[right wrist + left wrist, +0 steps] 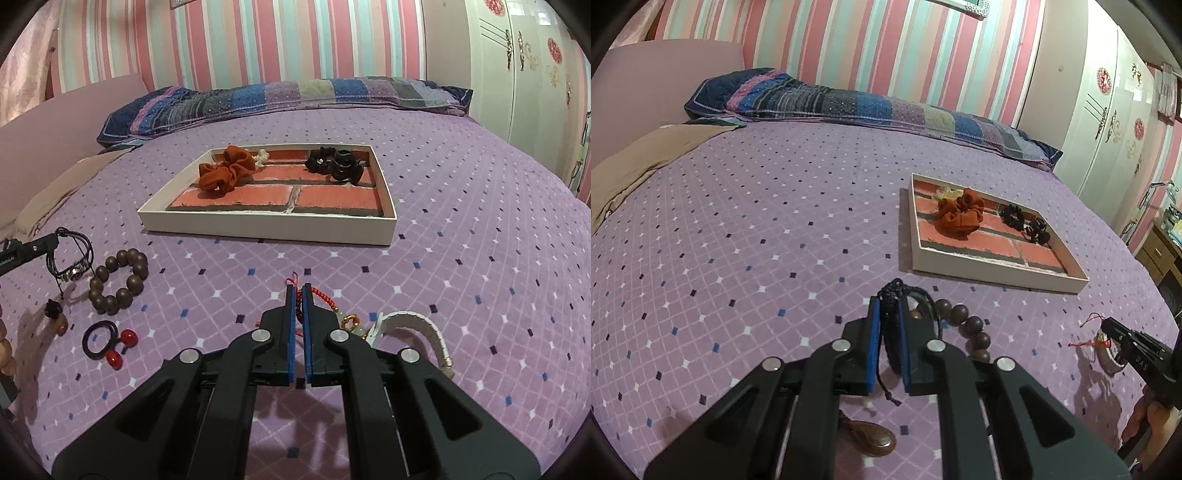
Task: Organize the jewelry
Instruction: 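Carry the leather bracelet and red string bracelet with both tools over the tray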
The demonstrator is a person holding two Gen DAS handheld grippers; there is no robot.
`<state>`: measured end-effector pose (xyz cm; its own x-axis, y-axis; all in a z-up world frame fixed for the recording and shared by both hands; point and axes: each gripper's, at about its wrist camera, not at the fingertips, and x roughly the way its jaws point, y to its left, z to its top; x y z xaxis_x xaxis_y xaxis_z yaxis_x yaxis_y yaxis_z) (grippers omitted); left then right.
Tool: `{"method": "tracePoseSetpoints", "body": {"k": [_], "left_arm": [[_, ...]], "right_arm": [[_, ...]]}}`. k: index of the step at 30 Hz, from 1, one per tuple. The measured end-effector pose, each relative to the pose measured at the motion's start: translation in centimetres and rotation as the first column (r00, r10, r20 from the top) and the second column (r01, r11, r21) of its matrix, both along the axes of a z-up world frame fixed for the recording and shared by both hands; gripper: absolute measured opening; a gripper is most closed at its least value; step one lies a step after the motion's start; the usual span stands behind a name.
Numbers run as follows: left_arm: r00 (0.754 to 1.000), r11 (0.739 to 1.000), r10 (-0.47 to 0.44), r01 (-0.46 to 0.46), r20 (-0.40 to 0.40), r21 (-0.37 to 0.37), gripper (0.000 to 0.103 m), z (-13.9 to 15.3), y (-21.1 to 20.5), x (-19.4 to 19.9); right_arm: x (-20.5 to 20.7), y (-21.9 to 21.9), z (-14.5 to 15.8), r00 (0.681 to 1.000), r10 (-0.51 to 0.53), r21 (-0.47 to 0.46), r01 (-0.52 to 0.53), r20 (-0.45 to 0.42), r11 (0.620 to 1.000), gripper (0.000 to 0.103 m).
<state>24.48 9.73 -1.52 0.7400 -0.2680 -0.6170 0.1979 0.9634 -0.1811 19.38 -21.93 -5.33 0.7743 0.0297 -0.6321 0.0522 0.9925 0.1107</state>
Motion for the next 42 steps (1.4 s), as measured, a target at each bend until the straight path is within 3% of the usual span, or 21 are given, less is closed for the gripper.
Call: {"method": "tracePoseSetpoints", "body": {"k": [13, 19, 24, 32, 42], "left_arm": [[0.999, 0.999, -0.026, 0.025, 0.035, 0.025, 0.01, 4.7, -3.9, 1.8], [0.998, 0.999, -0.045, 0.043, 0.053, 0.032, 0.01, 6.7, -6.9, 4.2], [0.997, 0.997, -0.071, 0.07, 0.037, 0.021, 0.01, 7.2, -9.5, 7.5], [0.995, 0.995, -0.089, 0.091, -0.034, 0.045, 0.01, 4.5, -13.8, 13.9], [0.983, 0.988, -0.094, 0.112, -0.16, 0.103, 0.01, -1.1, -16.7, 21.1]], "right_arm": [[2.2, -1.7, 4.1, 0.999, 0.014, 0.062, -0.016, 0.035, 0.998, 0.004], [5.0, -2.3, 7.9, 0.996, 0.015, 0.019, -0.017, 0.093, 1.0, 0.004], [8.6, -3.5, 9.5, 0.995, 0.001, 0.005, -0.001, 0.1, 1.0, 0.004], [15.7, -5.0, 8.9, 0.997, -0.024, -0.066, 0.028, 0.069, 0.997, 0.004], [22.3, -6.3, 3.4, 0.998, -0.061, -0.115, 0.058, -0.028, 0.992, 0.004]]}}
